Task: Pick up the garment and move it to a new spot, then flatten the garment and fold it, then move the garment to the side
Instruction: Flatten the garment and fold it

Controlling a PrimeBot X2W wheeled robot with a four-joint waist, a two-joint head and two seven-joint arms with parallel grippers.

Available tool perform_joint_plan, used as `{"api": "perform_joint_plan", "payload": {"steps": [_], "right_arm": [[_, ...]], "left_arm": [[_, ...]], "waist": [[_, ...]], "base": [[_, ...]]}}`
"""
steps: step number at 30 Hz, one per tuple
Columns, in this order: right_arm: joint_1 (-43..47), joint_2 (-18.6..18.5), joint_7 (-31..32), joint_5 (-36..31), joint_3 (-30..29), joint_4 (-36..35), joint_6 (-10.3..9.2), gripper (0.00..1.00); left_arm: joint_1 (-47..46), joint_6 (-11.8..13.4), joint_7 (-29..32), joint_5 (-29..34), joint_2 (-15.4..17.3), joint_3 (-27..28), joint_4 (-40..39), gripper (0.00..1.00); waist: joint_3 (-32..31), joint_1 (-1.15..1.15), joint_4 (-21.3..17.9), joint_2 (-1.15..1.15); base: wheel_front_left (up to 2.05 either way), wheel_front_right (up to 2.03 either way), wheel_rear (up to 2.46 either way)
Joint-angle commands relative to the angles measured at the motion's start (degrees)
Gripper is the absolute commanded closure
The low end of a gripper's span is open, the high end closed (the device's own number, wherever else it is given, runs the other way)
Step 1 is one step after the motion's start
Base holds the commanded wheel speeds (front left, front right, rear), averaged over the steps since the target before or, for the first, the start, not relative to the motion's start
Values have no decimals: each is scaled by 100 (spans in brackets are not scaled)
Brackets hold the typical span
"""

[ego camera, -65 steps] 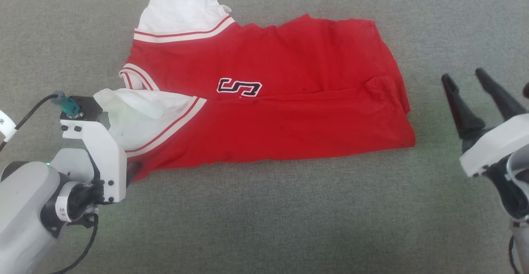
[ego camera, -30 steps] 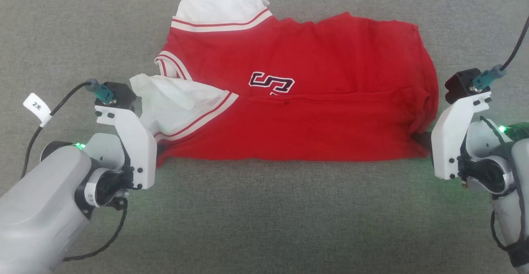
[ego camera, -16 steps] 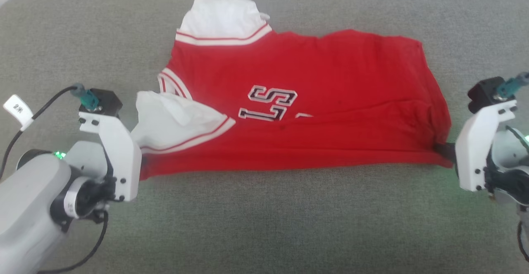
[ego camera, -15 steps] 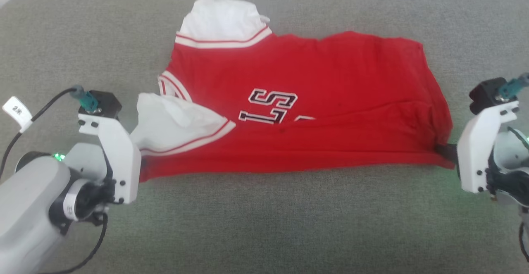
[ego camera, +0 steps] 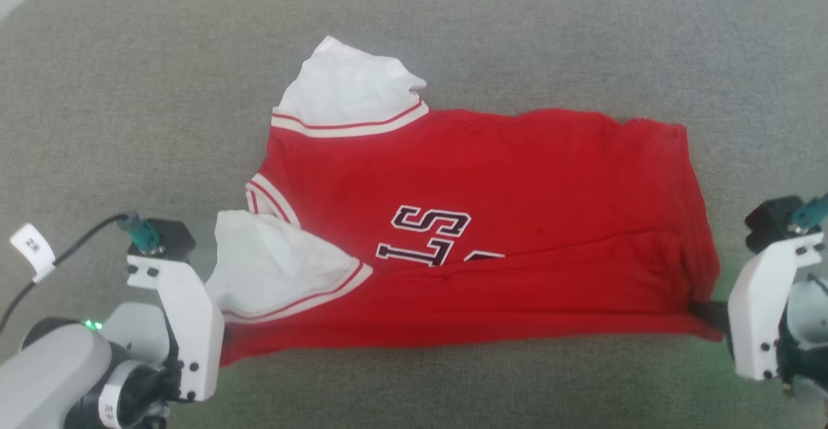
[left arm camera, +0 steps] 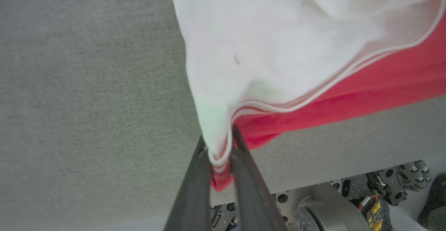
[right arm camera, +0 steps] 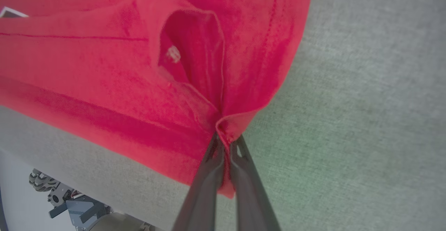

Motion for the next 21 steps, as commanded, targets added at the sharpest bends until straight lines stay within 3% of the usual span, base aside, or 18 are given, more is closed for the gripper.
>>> {"api": "perform_joint_plan", "payload": {"steps": [1,4,5,6,7,8,9,10,11,12,15,21], "right_arm": [[69,24,11,-65,-33,-40,-8,100],[105,193,-88,-138,-35,44,-8,100],[69,267,-127,-153,-25,129,-8,100],[37,350,-182,-143,-8,227,-8,100],[-32,404,-277,-142,0,314,-7,80],[-88,486,-310,-127,-3,481,-8,72],[-113,539,-333,-115,26,635,-7,69],[-167,554,-401,-162,58,764,-7,59],[-221,580,-478,-192,63,907,-8,19],[-258,594,-524,-210,83,1036,-9,0],[-362,604,-672,-228,166,1288,-10,0],[-434,415,-1025,-129,172,1141,-10,0]], "left_arm": [[80,18,-15,-4,26,-5,37,100],[147,-78,-105,-94,-117,-17,226,100],[148,-113,-141,-99,-167,-17,348,90],[144,-161,-176,-122,-235,-19,462,55],[118,-220,-209,-125,-294,-28,596,10],[82,-284,-245,-138,-345,-22,725,0],[48,-335,-280,-187,-425,4,858,0],[16,-392,-309,-201,-486,12,980,0],[-11,-448,-332,-223,-542,12,1106,0],[-28,-496,-341,-215,-582,7,1211,0],[-139,-576,-283,-201,-623,7,1429,0],[-361,-476,-216,-86,-306,159,1183,0]], "waist": [[14,0,-7,0],[38,0,-30,0],[43,0,-46,0],[42,0,-57,0],[42,0,-64,0],[36,0,-80,0],[26,0,-90,0],[17,0,-95,0],[1,0,-99,0],[-11,0,-101,0],[-59,0,-108,0],[-205,0,-206,0]], "base": [[0,0,0],[0,0,0],[0,0,0],[0,0,0],[0,0,0],[0,0,0],[0,0,0],[0,0,0],[0,0,0],[0,0,0],[0,0,0],[0,0,0]]}}
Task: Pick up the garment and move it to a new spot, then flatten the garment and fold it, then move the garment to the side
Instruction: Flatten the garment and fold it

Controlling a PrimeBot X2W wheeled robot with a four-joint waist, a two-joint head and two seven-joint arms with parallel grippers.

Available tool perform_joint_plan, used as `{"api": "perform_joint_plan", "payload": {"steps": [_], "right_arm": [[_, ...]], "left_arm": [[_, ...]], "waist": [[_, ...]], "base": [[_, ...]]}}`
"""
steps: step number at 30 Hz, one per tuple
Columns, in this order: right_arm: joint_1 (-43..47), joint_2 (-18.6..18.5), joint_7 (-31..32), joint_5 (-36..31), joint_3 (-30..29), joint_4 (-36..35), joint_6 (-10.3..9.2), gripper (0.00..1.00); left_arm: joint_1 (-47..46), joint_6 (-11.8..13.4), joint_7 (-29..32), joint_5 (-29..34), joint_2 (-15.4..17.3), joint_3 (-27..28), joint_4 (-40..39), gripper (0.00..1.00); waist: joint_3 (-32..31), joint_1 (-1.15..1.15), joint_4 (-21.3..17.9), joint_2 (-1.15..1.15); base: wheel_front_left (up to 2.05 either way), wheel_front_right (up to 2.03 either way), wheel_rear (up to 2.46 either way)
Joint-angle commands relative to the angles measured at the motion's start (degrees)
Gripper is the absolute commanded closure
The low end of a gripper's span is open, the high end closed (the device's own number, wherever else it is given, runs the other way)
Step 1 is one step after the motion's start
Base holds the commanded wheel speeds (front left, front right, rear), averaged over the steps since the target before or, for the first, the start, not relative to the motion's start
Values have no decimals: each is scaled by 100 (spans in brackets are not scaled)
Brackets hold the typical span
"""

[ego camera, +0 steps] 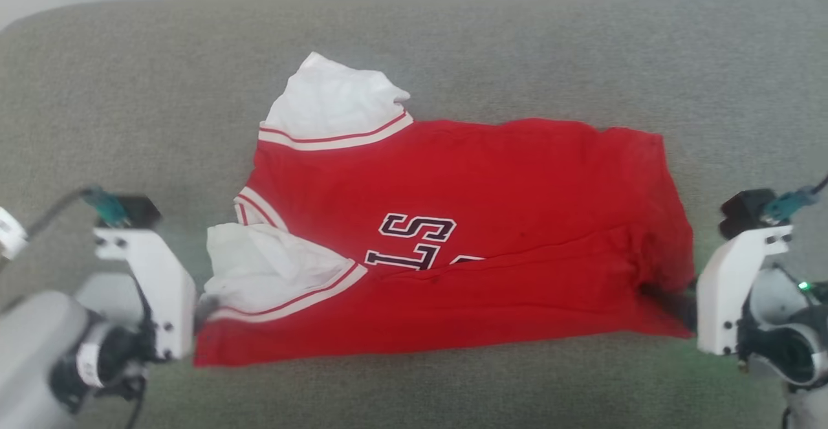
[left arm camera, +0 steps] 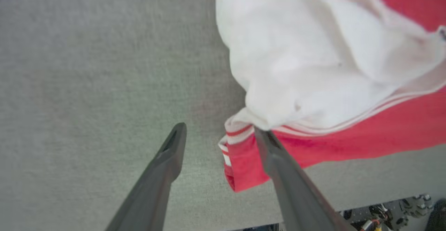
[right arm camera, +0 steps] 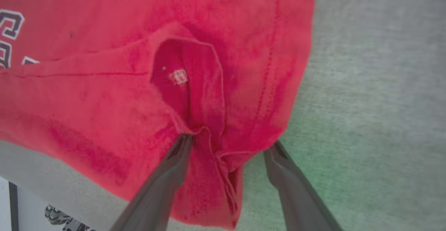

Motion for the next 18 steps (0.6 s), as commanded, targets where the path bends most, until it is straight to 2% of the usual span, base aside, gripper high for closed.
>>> {"api": "perform_joint_plan", "payload": {"steps": [1,6,7,9,14,15,18], "right_arm": [[12,-105,-176,13,-41,-97,-12,0],[-2,-181,-850,30,-78,-562,-8,0],[-2,-181,-850,30,-78,-562,-8,0],[-81,-153,-1271,-32,-78,-722,-8,0],[-268,-57,-2445,-235,105,-958,-8,0],[-368,-56,-2856,-337,264,-987,-8,0],[-554,-12,-3495,-494,413,-934,-7,0]], "left_arm": [[-159,72,14,95,135,104,-187,0],[-477,197,198,255,562,258,-631,0],[-477,197,198,255,562,258,-631,0],[-662,152,222,364,655,298,-715,0],[-1252,-186,59,673,521,332,-502,0],[-1532,-371,-15,852,391,296,-280,0],[-1959,-698,-179,1008,162,273,215,0]], "waist": [[-63,0,-82,0],[-132,0,-323,0],[-132,0,-323,0],[-133,0,-460,0],[-96,0,-832,0],[-65,0,-995,0],[21,0,-1260,0]], "base": [[0,0,0],[0,0,0],[0,0,0],[0,0,0],[0,0,0],[0,0,0],[0,0,0]]}}
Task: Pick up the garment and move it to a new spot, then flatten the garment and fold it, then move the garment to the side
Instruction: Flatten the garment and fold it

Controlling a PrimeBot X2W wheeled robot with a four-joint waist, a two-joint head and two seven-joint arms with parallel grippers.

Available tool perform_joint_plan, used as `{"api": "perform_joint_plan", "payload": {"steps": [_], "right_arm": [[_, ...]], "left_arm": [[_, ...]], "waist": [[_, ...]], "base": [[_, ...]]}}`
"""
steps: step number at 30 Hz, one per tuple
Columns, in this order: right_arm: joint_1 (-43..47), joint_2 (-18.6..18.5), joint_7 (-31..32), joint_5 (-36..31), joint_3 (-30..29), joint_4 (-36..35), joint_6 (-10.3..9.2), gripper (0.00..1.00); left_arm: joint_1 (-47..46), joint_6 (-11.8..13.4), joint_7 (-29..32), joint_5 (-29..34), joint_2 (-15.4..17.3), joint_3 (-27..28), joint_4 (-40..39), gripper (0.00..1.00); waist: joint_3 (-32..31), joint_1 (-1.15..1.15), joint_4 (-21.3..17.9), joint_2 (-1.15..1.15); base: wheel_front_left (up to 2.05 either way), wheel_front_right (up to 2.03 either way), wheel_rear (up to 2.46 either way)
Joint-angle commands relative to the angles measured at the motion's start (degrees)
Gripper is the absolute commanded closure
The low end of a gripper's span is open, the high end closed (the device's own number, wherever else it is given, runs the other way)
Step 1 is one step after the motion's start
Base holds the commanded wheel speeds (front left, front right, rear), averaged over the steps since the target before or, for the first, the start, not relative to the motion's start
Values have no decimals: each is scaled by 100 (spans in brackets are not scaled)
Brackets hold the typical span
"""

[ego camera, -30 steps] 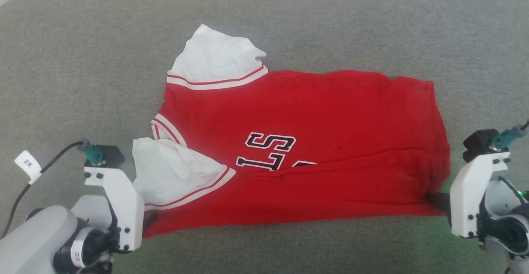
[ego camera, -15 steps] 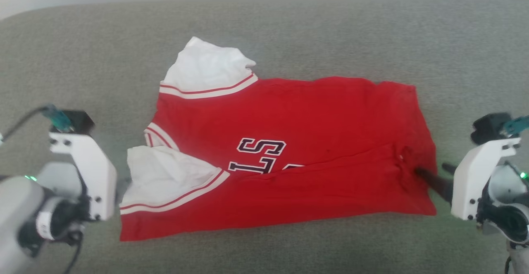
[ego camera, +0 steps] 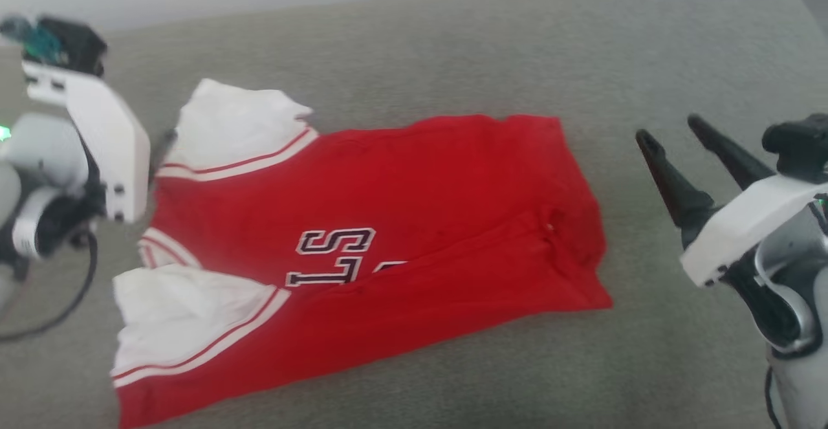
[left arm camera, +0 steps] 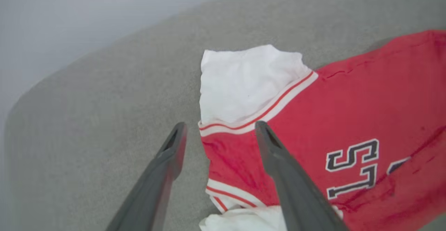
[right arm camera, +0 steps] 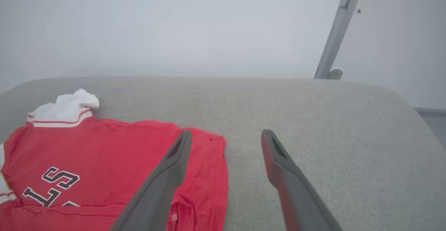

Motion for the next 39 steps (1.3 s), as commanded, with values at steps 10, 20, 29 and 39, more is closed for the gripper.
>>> {"api": "perform_joint_plan", "payload": {"steps": [10,20,29,39], "right_arm": [[-571,377,-1194,-350,428,486,0,0],[-775,481,-1182,-188,743,679,0,0],[-1016,387,-656,95,983,736,0,0],[-1998,295,282,362,1322,1392,0,0]], "left_arm": [[-1235,-943,-290,399,-517,-96,2245,0],[-1779,-1182,286,327,-767,-209,4015,0],[-1798,-1430,719,139,-1119,-333,4761,100],[-2324,-1590,422,286,-1521,-389,5011,100]], "waist": [[604,0,-962,0],[1075,0,-1305,0],[1232,0,-1183,0],[1389,0,-771,0]], "base": [[0,0,0],[0,0,0],[0,0,0],[0,0,0]]}}
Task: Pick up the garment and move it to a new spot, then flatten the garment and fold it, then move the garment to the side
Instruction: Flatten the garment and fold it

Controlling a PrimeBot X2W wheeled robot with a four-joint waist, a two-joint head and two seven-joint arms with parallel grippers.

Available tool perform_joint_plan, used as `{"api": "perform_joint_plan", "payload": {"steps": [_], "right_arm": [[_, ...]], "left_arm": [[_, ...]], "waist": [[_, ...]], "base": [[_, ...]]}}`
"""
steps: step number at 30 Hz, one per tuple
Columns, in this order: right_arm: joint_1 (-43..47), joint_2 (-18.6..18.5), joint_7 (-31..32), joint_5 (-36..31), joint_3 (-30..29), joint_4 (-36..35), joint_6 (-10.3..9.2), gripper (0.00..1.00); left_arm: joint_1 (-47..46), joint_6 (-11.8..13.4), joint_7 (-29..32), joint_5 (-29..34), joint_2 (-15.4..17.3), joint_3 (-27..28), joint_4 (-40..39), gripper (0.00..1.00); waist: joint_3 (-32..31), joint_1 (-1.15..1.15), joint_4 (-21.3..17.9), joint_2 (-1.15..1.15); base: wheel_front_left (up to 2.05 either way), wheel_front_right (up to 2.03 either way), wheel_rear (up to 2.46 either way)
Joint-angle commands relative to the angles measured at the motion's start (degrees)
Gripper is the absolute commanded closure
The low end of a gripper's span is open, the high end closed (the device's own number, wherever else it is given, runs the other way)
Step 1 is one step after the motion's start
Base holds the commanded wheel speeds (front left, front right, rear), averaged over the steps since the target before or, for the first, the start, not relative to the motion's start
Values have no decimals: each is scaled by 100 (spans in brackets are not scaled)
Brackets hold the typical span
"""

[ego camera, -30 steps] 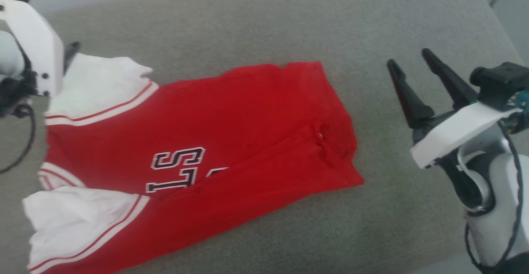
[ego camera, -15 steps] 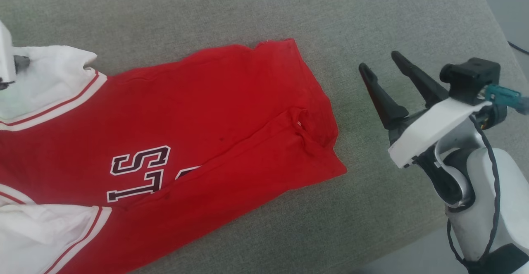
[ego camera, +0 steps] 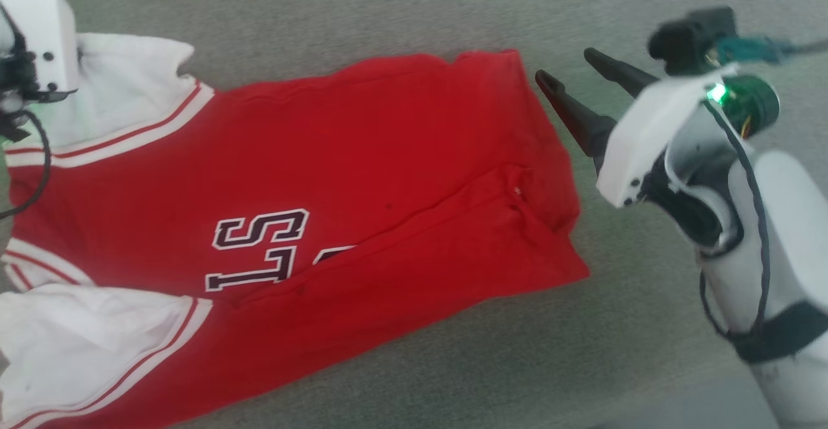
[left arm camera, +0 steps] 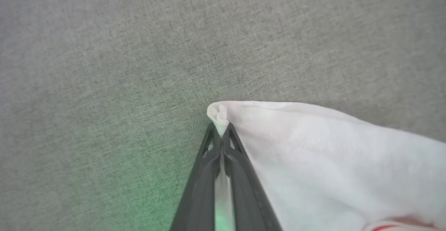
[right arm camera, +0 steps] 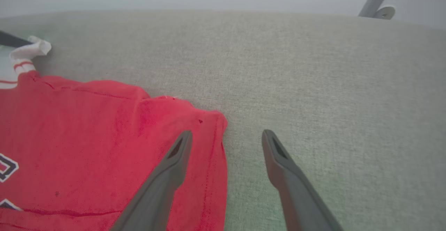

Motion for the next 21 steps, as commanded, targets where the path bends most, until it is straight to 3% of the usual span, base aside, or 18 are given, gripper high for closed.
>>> {"api": "perform_joint_plan", "payload": {"steps": [1,6,16,17,18,21], "right_arm": [[-130,-45,93,-9,39,79,0,0],[-865,-66,906,217,375,812,-1,0],[-1792,240,2433,669,1281,2462,0,0],[-1840,259,2516,719,1376,2542,0,56],[-1900,256,2578,752,1438,2609,1,100],[-2050,183,2543,837,1543,2702,0,100]], "left_arm": [[117,-2,-19,60,-29,-80,134,100],[-115,-60,-171,76,-280,-91,300,100],[-397,-224,-483,136,-621,-152,602,100],[-419,-244,-519,142,-651,-157,627,100],[-438,-258,-559,136,-674,-150,651,100],[-492,-307,-646,125,-735,-156,726,100]], "waist": [[52,0,94,0],[139,0,289,0],[226,0,505,0],[225,0,529,0],[220,0,551,0],[169,0,635,0]], "base": [[0,0,0],[0,0,0],[0,0,0],[0,0,0],[0,0,0],[0,0,0]]}}
